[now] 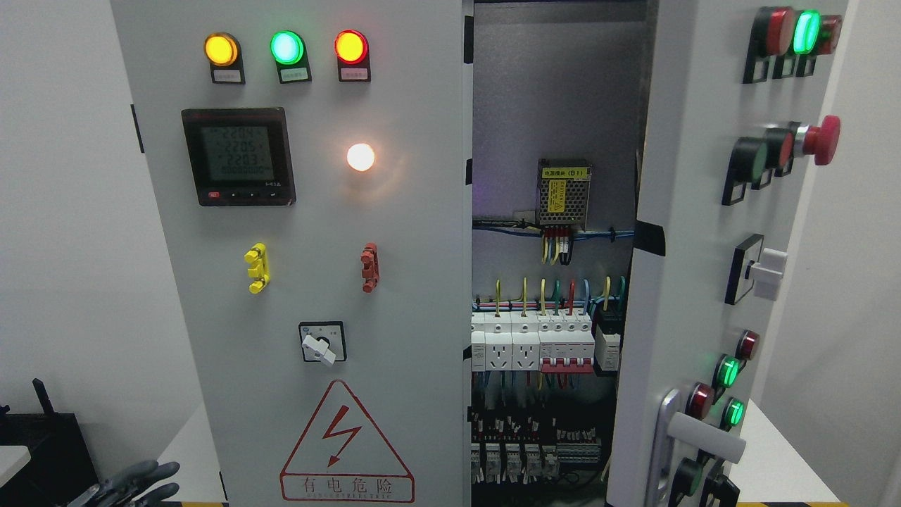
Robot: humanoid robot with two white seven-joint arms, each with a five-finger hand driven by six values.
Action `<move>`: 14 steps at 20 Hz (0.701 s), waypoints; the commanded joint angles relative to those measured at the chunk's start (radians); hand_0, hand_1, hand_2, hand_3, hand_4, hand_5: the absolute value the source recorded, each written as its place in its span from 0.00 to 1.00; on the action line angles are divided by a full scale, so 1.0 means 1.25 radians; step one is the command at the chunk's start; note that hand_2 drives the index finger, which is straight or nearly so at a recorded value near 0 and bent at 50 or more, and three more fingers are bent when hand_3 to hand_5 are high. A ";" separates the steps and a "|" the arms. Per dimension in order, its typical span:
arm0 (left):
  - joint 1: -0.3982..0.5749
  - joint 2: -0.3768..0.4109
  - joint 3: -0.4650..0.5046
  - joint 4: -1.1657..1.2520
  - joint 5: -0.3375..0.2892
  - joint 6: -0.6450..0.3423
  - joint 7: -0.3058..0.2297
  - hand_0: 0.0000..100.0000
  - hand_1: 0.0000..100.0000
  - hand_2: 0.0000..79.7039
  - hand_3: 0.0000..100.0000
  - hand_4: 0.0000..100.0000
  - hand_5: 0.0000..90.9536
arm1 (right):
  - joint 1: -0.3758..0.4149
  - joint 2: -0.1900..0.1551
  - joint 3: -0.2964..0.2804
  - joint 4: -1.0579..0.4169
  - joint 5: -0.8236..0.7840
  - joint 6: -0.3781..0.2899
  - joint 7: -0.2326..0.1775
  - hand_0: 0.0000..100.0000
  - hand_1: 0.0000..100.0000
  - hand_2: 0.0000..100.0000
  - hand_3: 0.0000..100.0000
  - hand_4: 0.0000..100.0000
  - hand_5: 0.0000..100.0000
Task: Open door with both hands
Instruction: 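Raise the left hand and reach into the gap beside the handled door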
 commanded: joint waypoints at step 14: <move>-0.410 -0.017 -0.285 -0.057 -0.045 0.245 -0.034 0.00 0.00 0.00 0.00 0.03 0.00 | 0.000 0.000 0.000 0.000 0.000 0.000 0.001 0.00 0.00 0.00 0.00 0.00 0.00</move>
